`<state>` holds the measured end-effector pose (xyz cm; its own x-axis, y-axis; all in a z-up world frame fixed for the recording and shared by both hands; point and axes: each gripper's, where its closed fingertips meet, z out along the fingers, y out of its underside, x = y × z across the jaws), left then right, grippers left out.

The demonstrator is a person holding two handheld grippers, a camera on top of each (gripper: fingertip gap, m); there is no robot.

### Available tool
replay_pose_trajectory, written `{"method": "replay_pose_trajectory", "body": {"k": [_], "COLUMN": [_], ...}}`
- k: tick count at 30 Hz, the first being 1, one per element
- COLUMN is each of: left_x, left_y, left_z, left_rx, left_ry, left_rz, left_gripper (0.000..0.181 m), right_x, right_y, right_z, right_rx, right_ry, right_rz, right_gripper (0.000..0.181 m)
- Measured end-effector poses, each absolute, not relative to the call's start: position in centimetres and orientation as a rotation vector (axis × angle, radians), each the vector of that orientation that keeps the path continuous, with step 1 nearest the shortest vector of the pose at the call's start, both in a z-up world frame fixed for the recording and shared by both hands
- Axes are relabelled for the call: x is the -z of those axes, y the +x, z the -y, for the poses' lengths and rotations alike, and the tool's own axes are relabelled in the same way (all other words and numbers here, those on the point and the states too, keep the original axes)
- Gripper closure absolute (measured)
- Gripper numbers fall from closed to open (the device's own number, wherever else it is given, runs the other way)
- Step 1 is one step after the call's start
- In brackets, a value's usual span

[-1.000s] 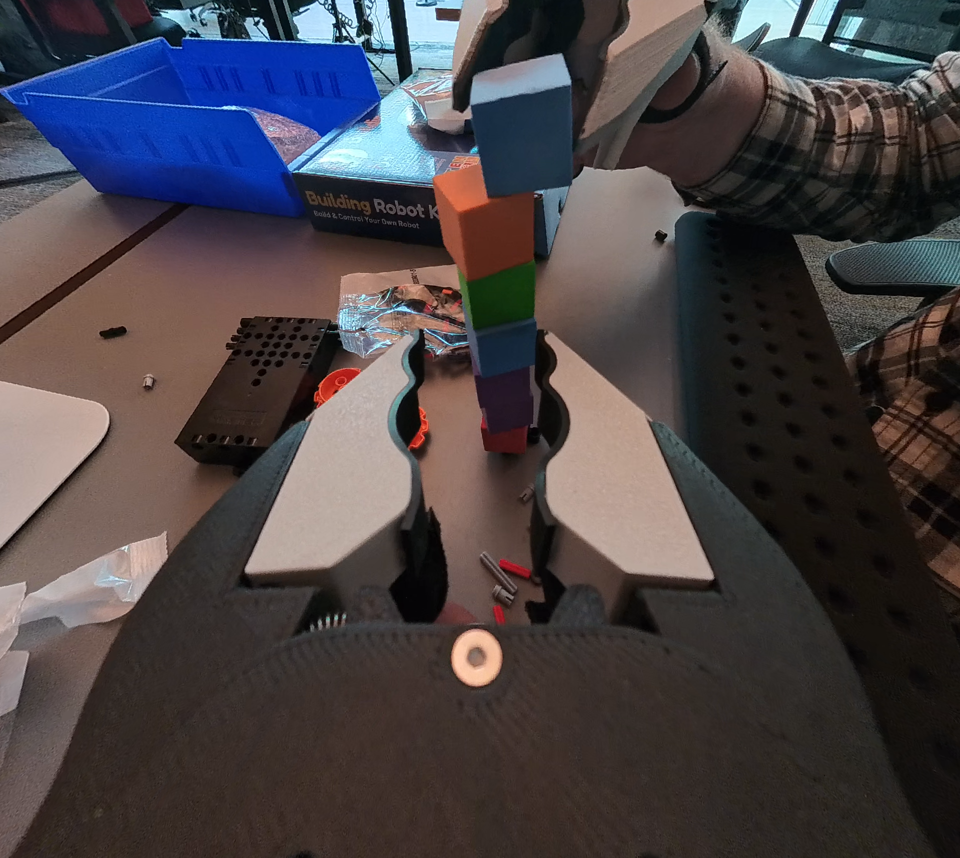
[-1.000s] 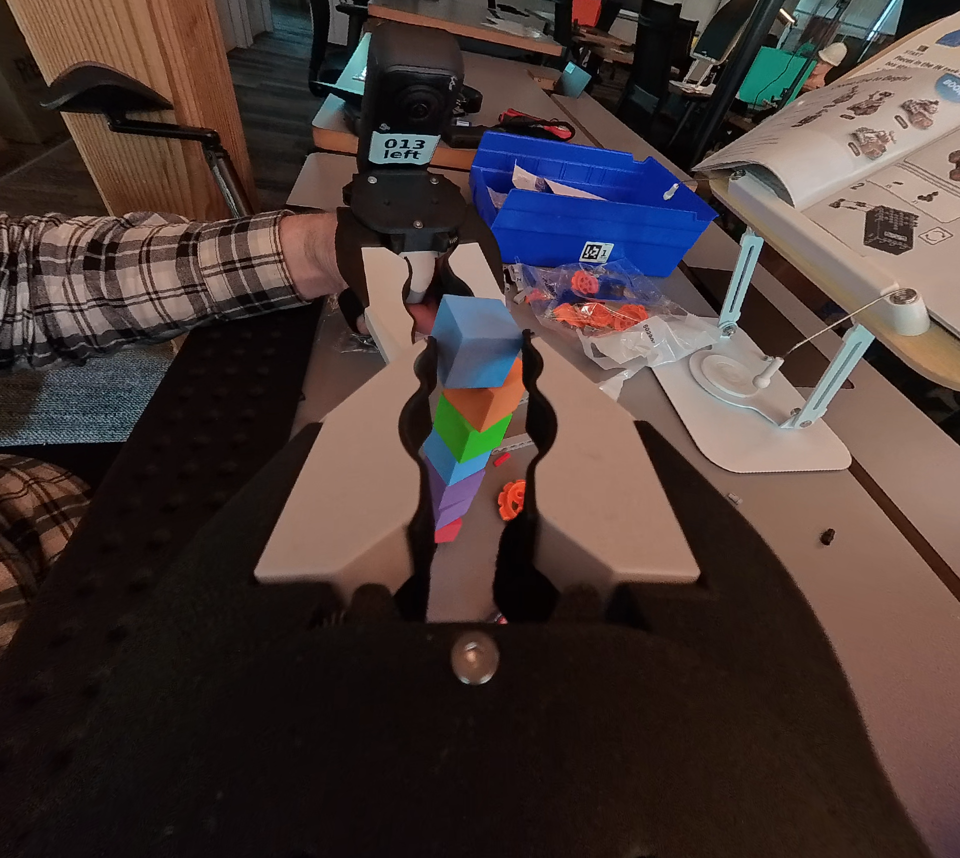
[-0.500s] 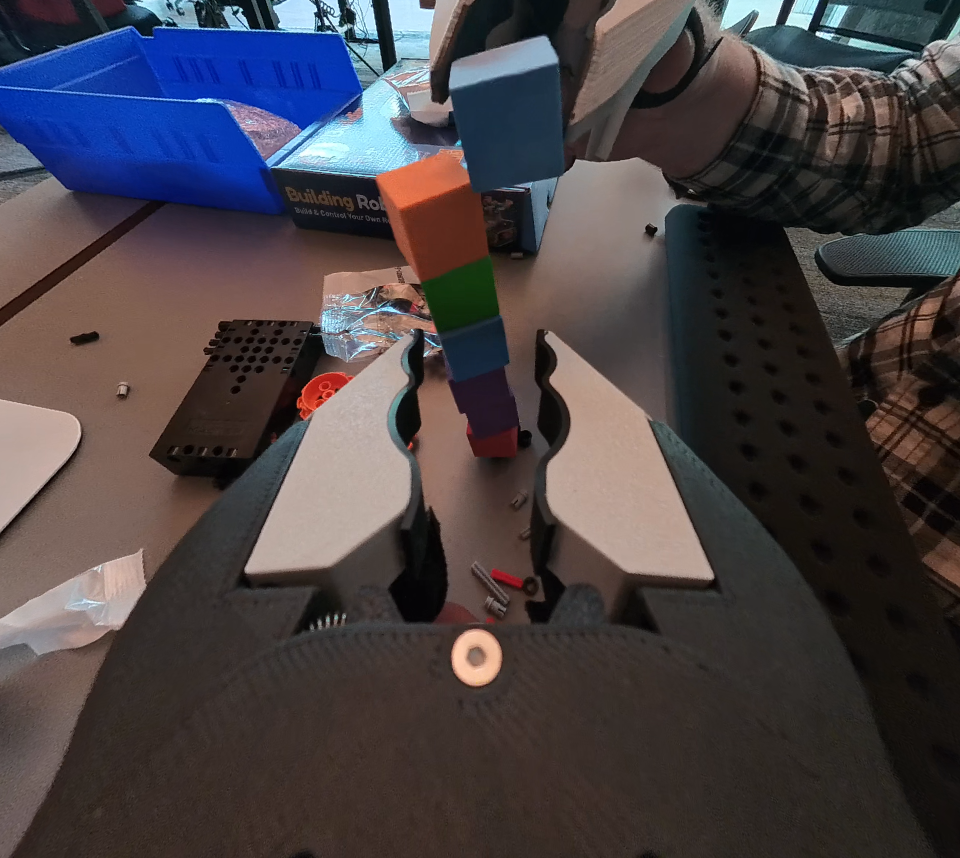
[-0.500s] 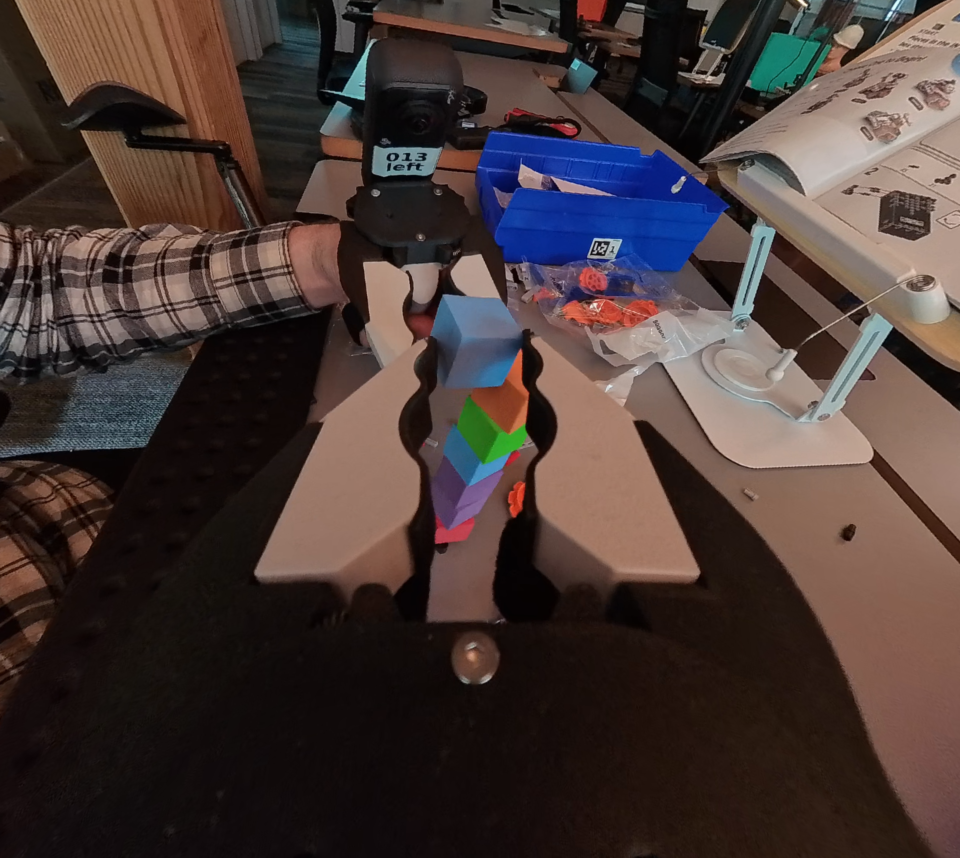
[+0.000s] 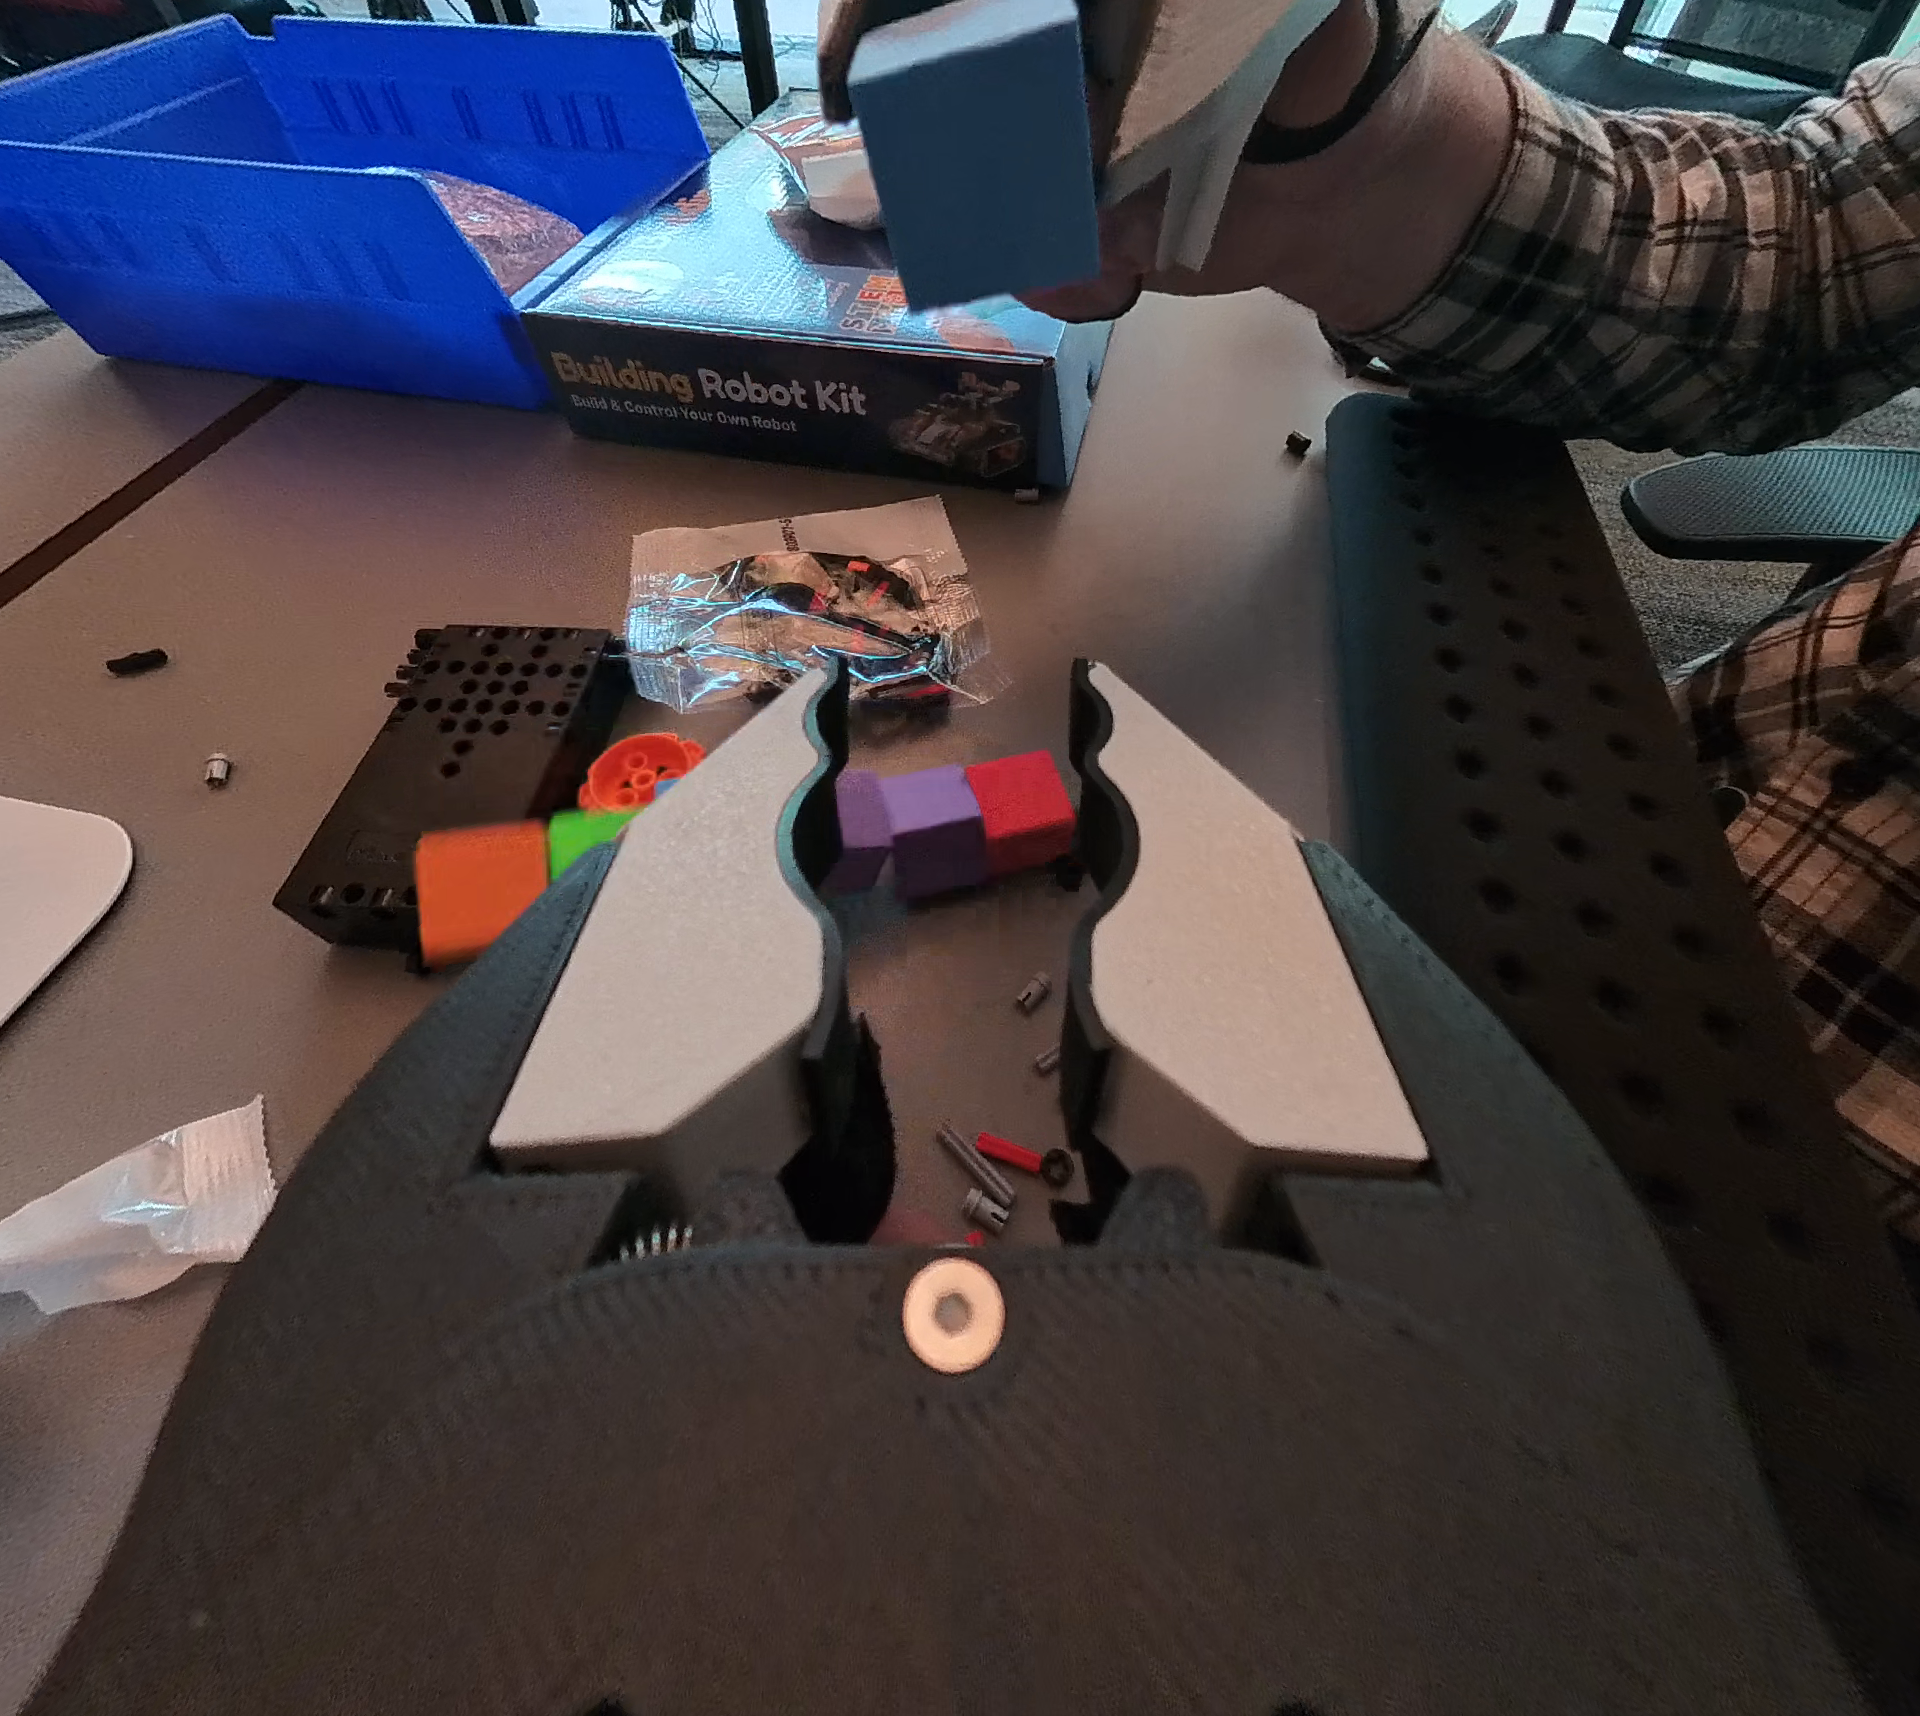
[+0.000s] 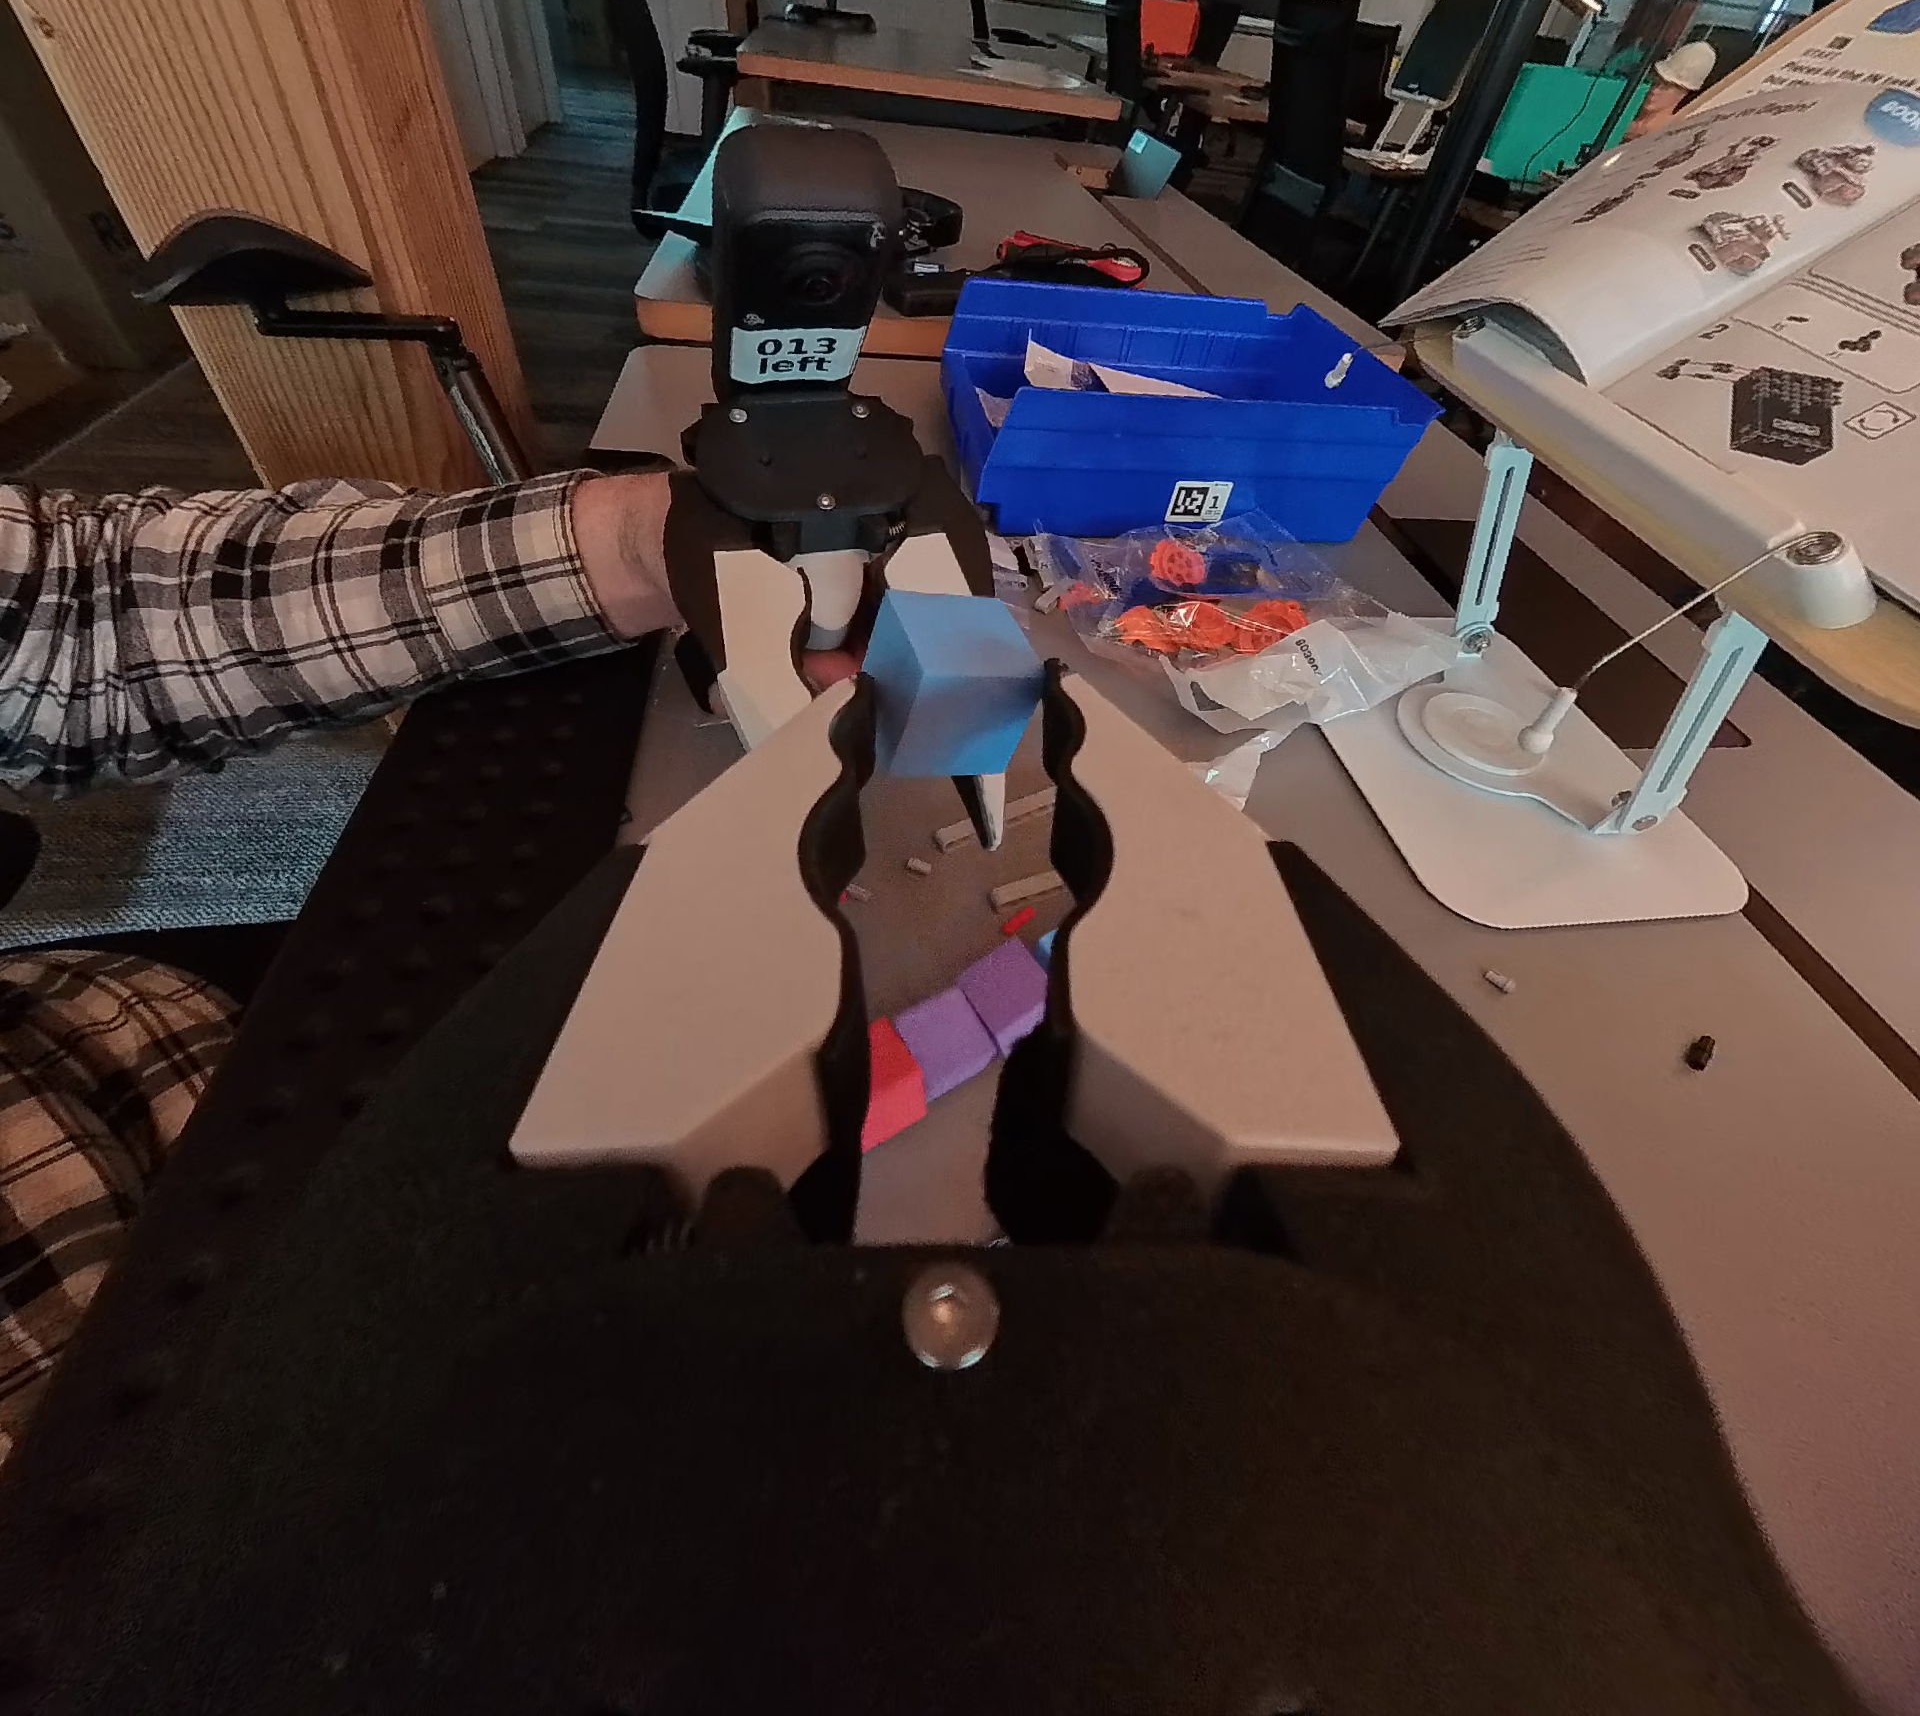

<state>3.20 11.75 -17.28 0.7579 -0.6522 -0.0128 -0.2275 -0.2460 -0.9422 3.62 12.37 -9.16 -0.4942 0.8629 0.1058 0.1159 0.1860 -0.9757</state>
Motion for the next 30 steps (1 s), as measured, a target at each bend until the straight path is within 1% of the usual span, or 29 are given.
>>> {"method": "replay_pose_trajectory", "body": {"k": [12,16,23,24,27,28,29,30], "left_x": [16.6,18.1,22.0,23.0,26.0,26.1,25.9,26.1], "left_y": [0.6,0.0,4.5,4.9,4.7,4.8,5.0,4.9], "left_z": [-11.6,-12.0,-12.0,-12.1,-12.8,-13.2,-13.4,-13.6], "left_rx": [0.373,0.323,0.287,0.258,0.114,0.116,0.134,0.118], "left_ry": [-1.824,-1.902,-2.039,-2.077,-2.226,-2.239,-2.246,-2.262], "left_rz": [-0.604,-0.601,-0.842,-0.880,-0.917,-0.884,-0.861,-0.851], "left_gripper": [0.139,0.139,0.137,0.135,0.121,0.117,0.115,0.118], "right_x": [8.7,9.7,11.9,12.3,13.3,13.5,13.7,13.9], "right_y": [4.4,4.6,5.5,5.6,5.9,6.0,6.1,6.2], "right_z": [-15.0,-16.1,-16.5,-16.5,-16.6,-16.7,-16.7,-16.8], "right_rx": [-1.384,-1.366,-1.375,-1.374,-1.364,-1.364,-1.366,-1.368], "right_ry": [-0.973,-1.009,-1.057,-1.065,-1.084,-1.088,-1.092,-1.098], "right_rz": [1.685,1.681,1.735,1.743,1.761,1.763,1.765,1.766], "right_gripper": [0.150,0.151,0.151,0.151,0.151,0.151,0.151,0.151]}}
